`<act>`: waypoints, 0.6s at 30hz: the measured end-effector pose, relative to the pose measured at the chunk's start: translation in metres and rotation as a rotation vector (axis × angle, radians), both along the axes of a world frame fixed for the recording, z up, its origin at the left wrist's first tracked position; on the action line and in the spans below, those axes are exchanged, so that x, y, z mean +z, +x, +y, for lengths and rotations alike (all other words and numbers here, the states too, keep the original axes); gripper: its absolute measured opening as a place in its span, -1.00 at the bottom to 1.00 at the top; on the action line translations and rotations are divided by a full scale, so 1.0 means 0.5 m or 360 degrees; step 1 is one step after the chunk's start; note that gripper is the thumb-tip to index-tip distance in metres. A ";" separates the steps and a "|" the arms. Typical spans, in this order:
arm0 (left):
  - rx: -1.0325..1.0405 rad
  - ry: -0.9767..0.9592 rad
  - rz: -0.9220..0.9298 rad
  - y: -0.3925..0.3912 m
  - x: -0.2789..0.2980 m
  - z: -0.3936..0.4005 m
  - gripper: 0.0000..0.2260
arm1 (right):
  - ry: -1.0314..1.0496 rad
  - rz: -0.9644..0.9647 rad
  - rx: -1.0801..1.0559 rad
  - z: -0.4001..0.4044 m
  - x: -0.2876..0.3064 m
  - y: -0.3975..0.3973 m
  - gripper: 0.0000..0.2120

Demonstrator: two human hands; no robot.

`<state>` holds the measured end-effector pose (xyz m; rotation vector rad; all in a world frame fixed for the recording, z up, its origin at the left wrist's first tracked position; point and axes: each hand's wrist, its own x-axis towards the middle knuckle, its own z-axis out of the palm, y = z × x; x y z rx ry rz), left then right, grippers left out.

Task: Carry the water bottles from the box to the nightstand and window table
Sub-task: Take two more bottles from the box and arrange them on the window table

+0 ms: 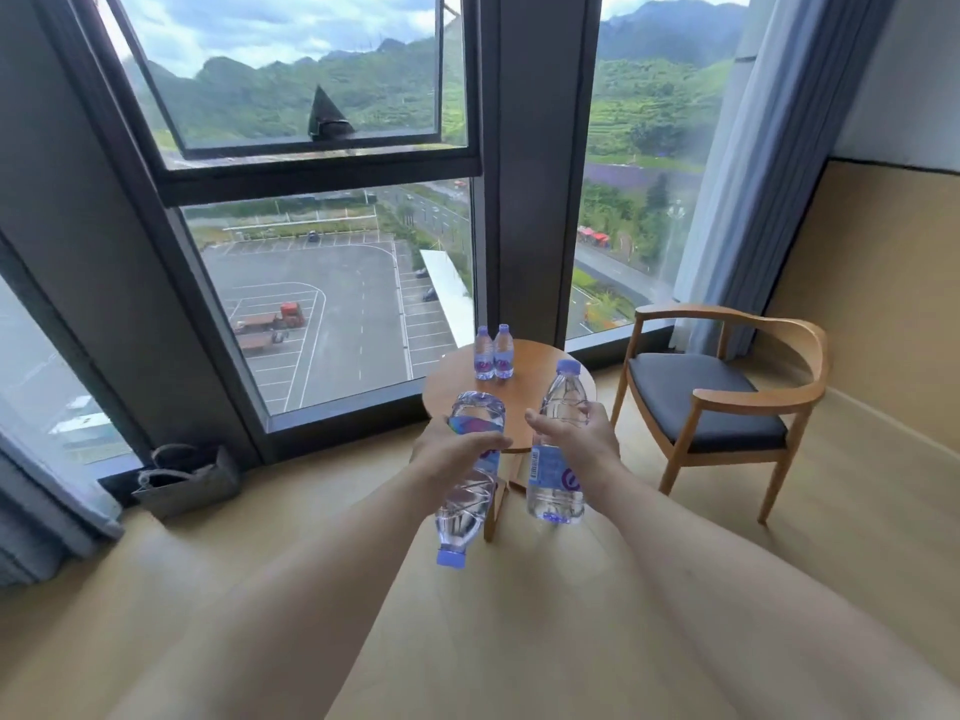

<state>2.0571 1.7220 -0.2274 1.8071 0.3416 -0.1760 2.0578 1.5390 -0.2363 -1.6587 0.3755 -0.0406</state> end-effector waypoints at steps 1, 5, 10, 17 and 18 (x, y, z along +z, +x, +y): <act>-0.0009 0.0000 0.0014 0.031 -0.003 0.001 -0.36 | 0.0004 0.0012 -0.0010 0.004 -0.005 0.034 -0.35; -0.0010 -0.0011 0.0042 0.179 -0.035 0.011 -0.42 | -0.0036 0.0025 0.0030 0.017 -0.037 0.164 -0.45; -0.0079 -0.0065 0.0098 0.392 -0.084 0.031 -0.35 | -0.0103 0.0066 -0.0020 0.032 -0.083 0.352 -0.47; -0.0157 -0.0188 0.0346 0.675 -0.140 0.071 -0.26 | -0.0095 0.0191 -0.0251 0.060 -0.145 0.620 -0.44; -0.0175 -0.0169 0.0386 0.711 -0.146 0.078 -0.31 | -0.0110 0.0213 -0.0279 0.065 -0.151 0.651 -0.43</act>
